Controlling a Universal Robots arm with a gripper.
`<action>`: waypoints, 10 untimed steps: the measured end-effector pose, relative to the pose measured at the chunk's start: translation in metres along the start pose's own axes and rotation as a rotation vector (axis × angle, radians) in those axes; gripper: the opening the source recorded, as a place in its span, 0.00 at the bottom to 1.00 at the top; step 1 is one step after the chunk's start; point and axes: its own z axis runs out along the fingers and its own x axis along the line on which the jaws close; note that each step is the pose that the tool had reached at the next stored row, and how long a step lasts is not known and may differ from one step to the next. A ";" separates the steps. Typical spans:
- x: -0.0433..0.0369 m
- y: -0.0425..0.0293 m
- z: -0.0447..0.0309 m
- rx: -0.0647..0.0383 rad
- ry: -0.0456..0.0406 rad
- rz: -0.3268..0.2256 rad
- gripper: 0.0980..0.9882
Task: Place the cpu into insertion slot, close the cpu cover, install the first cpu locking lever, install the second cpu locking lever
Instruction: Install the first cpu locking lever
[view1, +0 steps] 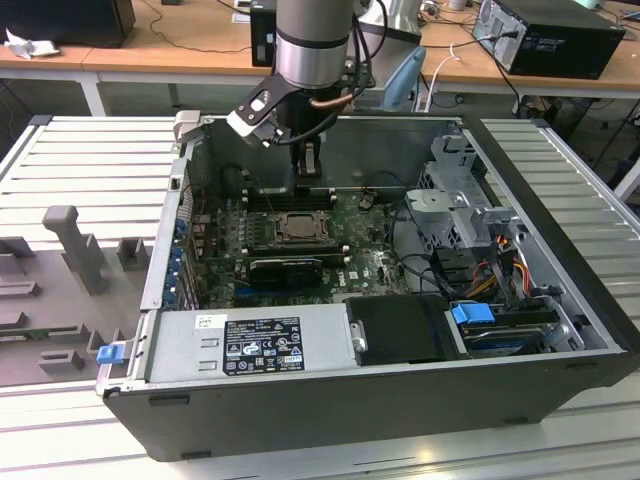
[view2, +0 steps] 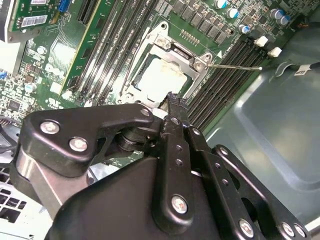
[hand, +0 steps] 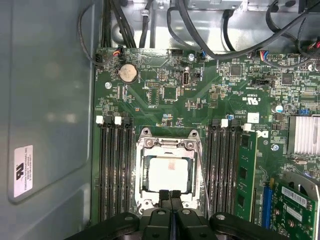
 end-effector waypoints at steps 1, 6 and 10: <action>0.0001 0.0000 -0.0012 0.000 0.0000 0.000 0.01; 0.0004 -0.0001 -0.0080 0.000 0.0001 -0.003 0.01; 0.0004 -0.0002 -0.0080 0.004 -0.0012 -0.089 0.01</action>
